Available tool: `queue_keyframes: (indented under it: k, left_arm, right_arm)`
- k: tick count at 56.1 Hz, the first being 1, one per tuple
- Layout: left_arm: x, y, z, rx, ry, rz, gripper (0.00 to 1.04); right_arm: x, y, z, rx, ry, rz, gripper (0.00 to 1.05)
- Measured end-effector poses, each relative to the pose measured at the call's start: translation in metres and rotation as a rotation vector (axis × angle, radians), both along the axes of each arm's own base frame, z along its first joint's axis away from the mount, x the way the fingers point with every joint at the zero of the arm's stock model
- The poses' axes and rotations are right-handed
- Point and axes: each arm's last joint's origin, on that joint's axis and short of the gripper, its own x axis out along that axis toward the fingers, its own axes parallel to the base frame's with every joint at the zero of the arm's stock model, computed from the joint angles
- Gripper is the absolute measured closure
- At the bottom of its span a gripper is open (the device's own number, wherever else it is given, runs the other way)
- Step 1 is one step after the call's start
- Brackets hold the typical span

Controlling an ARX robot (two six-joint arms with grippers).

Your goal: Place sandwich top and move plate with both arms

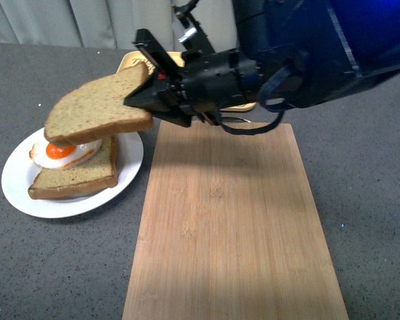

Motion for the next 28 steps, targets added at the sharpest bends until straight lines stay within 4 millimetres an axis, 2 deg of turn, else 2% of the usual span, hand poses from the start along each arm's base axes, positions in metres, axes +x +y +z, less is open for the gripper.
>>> queue_keyframes:
  k: [8,14,28]
  left_arm:
    - [0.000,0.000,0.000,0.000,0.000,0.000,0.07]
    - [0.000,0.000,0.000,0.000,0.000,0.000,0.07]
    - [0.000,0.000,0.000,0.000,0.000,0.000,0.07]
  right_arm:
    - [0.012,0.033,-0.009,-0.010,0.040,0.017,1.02]
    - [0.012,0.050,-0.017,-0.029,0.066,0.041,1.02]
    - [0.009,0.058,-0.024,-0.085,0.088,0.073,1.02]
